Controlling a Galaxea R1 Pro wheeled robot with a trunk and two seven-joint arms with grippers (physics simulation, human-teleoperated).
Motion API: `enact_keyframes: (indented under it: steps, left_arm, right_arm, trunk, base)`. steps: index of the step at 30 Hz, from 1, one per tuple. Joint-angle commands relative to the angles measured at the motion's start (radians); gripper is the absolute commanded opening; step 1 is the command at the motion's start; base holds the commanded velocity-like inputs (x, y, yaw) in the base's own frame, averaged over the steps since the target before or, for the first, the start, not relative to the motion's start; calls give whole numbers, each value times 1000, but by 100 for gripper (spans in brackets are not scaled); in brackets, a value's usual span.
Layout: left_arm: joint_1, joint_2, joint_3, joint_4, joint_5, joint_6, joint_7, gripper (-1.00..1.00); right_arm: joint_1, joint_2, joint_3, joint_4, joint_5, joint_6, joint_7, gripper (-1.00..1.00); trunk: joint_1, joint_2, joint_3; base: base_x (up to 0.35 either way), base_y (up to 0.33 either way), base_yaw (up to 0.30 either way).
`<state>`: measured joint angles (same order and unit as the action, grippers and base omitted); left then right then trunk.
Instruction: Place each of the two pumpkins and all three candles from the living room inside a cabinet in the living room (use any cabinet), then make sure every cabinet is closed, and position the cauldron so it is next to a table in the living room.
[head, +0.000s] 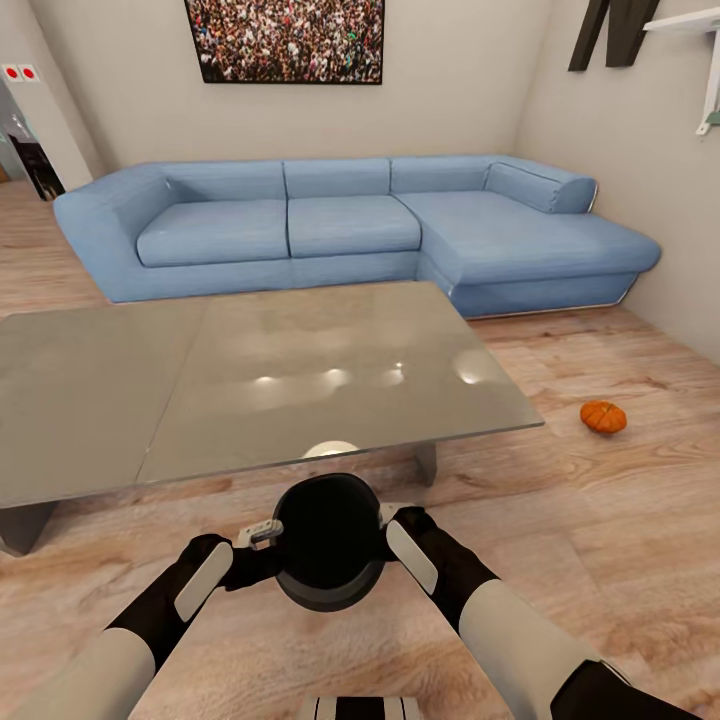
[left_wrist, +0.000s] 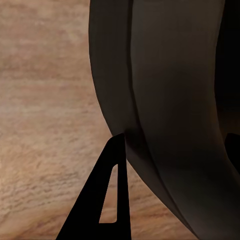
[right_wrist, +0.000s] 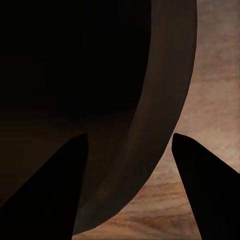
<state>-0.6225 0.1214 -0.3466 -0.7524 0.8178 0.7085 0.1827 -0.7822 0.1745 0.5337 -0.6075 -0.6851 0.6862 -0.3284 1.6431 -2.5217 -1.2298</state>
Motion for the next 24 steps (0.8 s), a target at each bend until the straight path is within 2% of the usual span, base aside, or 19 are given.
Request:
enact_keyframes:
  steps: [1,7,19,24]
  left_arm:
    - [0,5,6,-1,24,2,8,-100]
    - [0,5,6,-1,24,2,7,-100]
    - [0,4,6,-1,24,2,8,-100]
    - [0,4,6,-1,24,2,8,-100]
  right_arm:
    - [-2,0,9,-3,-38,-10,48,-100]
    - [-2,0,9,-3,-38,-10,48,-100]
    - [-2,0,9,-3,-38,-10,48,-100]
    - [-2,0,9,-3,-38,-10,48,-100]
  trunk:
    - [0,0,-1]
    - [0,0,-1]
    - [0,0,-1]
    - [1,-1,-12]
  base:
    - [5,0,0]
    - [93,0,0]
    - [4,0,0]
    - [0,0,0]
